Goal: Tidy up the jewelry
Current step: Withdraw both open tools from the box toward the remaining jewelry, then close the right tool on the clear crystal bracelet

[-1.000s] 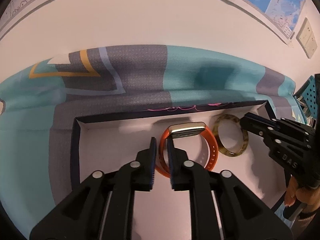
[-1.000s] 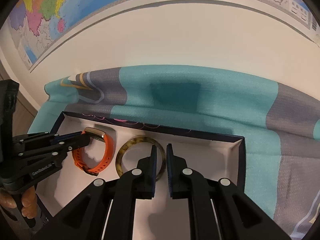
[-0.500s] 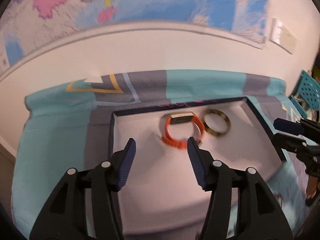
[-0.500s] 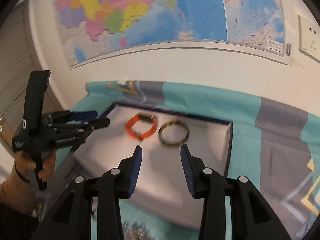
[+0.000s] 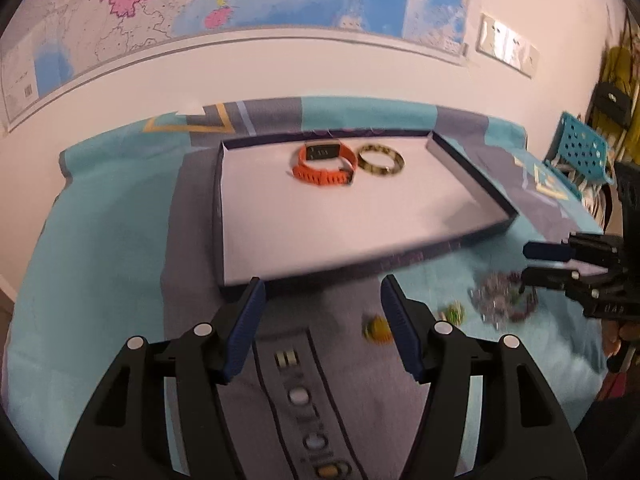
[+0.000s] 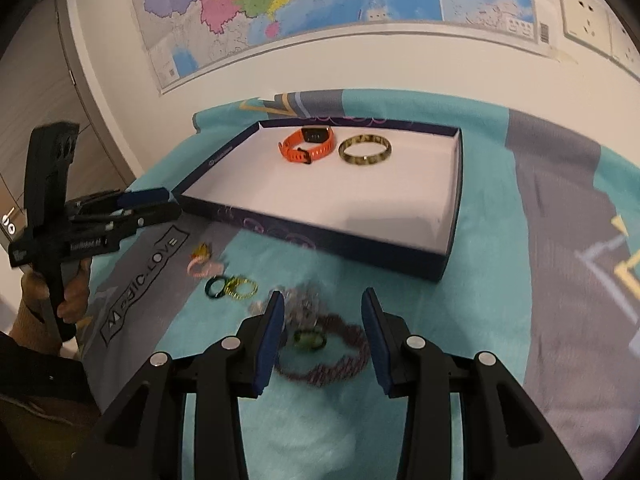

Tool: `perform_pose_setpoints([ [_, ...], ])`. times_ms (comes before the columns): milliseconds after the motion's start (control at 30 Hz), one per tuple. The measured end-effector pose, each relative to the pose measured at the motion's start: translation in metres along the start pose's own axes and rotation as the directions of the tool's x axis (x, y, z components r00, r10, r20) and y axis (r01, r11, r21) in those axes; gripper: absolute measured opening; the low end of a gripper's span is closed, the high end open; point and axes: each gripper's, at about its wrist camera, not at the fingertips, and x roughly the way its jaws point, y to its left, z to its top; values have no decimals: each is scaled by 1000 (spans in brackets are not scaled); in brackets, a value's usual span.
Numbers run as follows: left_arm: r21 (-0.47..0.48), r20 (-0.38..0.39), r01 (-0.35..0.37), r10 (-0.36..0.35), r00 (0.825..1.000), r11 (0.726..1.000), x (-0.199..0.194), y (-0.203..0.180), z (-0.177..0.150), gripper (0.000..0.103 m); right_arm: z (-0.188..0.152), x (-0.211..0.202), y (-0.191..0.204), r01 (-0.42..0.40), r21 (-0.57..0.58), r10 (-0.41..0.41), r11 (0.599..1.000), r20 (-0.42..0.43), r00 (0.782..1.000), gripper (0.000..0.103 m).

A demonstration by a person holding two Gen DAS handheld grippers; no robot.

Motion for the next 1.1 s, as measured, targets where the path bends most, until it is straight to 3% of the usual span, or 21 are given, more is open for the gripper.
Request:
perform_pose_setpoints([
  [400, 40, -21, 32, -31, 999, 999, -11, -27, -35, 65, -16, -3, 13, 7, -9, -7, 1000, -3, 1000, 38],
  [667, 70, -19, 55, -53, 998, 996, -13, -40, -38, 66, -15, -5, 12, 16, -4, -16, 1000, 6, 1000, 38],
  [867, 84, -17, 70, -69, 997, 994, -8, -46, -35, 65, -6, 0, 25, 16, -61, -15, 998, 8, 1000, 38],
  [1100, 86, -41, 104, -100, 994, 991, 3, -48, -31, 53, 5, 21, 30, 19, -94, -23, 995, -43, 999, 40],
])
